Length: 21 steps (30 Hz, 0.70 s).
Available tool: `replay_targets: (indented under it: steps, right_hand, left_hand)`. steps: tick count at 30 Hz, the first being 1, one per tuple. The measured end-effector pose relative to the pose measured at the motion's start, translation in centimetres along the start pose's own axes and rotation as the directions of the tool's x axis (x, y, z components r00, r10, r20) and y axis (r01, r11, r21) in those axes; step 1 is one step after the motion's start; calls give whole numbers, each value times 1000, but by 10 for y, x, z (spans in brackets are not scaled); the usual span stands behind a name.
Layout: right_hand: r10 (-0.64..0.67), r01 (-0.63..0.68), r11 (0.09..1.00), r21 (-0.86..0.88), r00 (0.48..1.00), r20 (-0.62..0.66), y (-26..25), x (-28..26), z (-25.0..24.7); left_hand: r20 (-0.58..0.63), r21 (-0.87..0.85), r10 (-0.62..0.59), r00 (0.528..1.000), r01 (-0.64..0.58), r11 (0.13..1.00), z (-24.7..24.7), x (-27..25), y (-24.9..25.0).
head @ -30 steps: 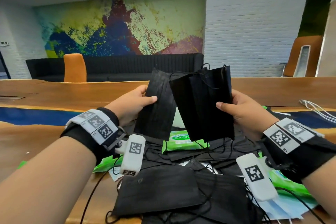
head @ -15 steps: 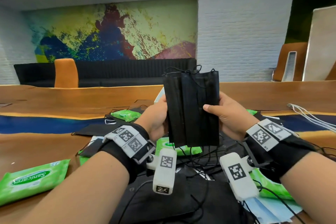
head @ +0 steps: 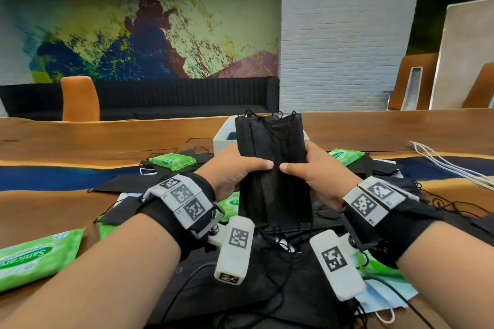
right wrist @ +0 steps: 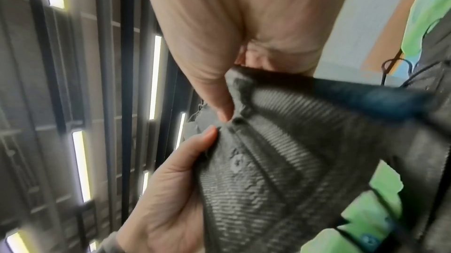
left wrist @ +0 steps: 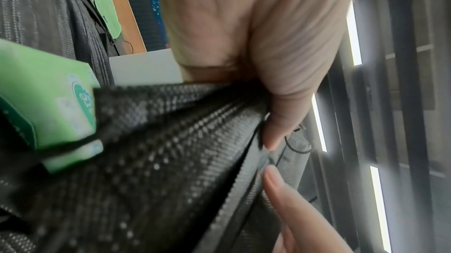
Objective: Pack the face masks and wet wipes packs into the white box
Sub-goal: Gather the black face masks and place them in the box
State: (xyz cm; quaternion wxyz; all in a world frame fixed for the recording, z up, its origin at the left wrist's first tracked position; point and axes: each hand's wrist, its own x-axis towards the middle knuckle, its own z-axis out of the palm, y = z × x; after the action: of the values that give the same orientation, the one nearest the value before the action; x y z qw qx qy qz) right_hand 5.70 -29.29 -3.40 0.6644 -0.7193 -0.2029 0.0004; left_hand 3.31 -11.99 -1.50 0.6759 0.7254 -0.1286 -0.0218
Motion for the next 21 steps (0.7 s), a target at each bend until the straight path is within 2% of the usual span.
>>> replay_targets:
  steps: [3,6,7,9,11,13,17,21]
  right_hand:
    - [63,-58,982,-178,998,25,3,-6,-9]
    - [244,-221,921,-321,969,31,1,-15,-17]
    - [317,-259,881,-395,944,88,1,-17,-18]
    - [452,-279,812,-513,857,249,1,-21,-14]
    - [514,-242,785,-570,768,382,2,-22,-3]
    - [526,-169,765,-621,721,452,2,-20,12]
    - [521,-5,702,-712,685,509,1,-10,43]
    - [571,150,539,-829,659,490,6,-2,69]
  left_hand:
    - [-35,-27,-24,999,23,999,-7,1,0]
    - [-105,-135,-51,993,36,990,-18,-3,3]
    - [-127,-157,-50,991,29,987,-23,-4,4]
    - [-150,-148,-38,988,16,989,-32,-9,7]
    - [-168,-112,-34,985,16,994,-42,-16,11]
    - [-203,-113,-39,978,17,993,-53,-22,13]
    - [-247,-117,-34,968,5,993,-72,-34,16]
    - [-286,-105,-22,958,-9,994,-83,-39,17]
